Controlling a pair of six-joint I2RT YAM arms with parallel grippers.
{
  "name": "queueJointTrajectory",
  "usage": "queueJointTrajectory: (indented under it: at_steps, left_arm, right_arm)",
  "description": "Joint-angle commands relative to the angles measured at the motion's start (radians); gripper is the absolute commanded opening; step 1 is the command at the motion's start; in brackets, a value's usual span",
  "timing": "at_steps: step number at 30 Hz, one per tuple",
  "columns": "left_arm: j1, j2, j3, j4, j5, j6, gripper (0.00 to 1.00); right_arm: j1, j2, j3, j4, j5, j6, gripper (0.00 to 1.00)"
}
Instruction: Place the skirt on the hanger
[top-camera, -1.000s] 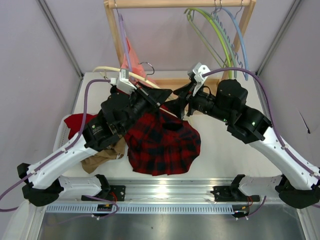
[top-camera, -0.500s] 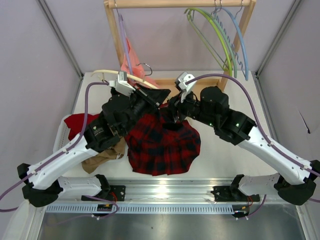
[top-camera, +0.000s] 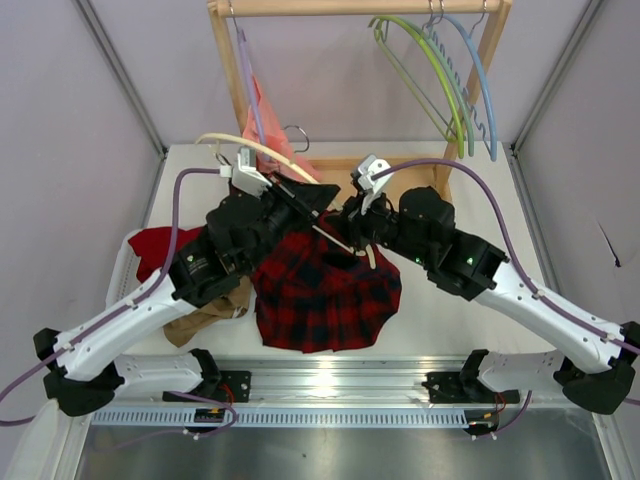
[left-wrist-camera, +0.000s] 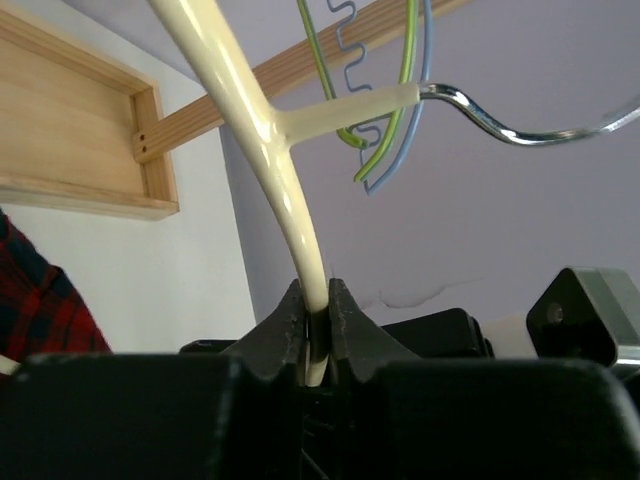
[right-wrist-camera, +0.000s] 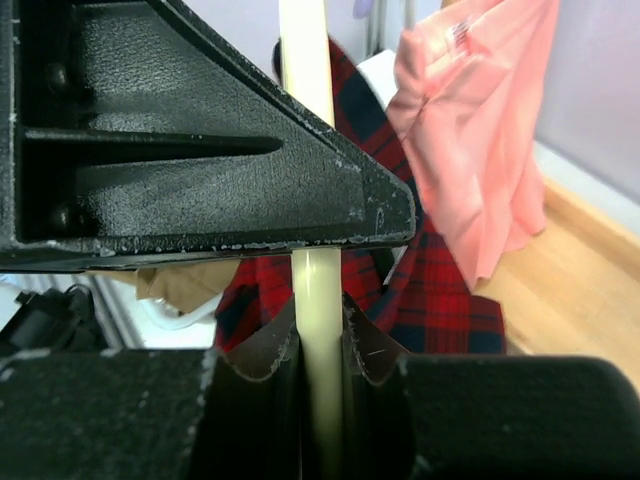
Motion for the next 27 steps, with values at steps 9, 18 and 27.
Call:
queueJointTrajectory:
  at_steps: [9,18,27]
  left_arm:
    - [0.005,-0.294,-0.127,-0.069,-0.072,0.252,0.68]
    - [0.005,-0.377,-0.071,-0.246,-0.114,0.43,0.8]
    - [0.005,-0.38,-0.054,-0.318,-0.251,0.467,0.83]
  right_arm:
    - [-0.011,-0.239,-0.112,-0.236,0.095,0.131,0.0]
    - [-0.011,-0.503,-0.186,-0.279,0.302,0.157,0.0]
    - [-0.011,-0.474,0.044,-0.379,0.41,0.015,0.0]
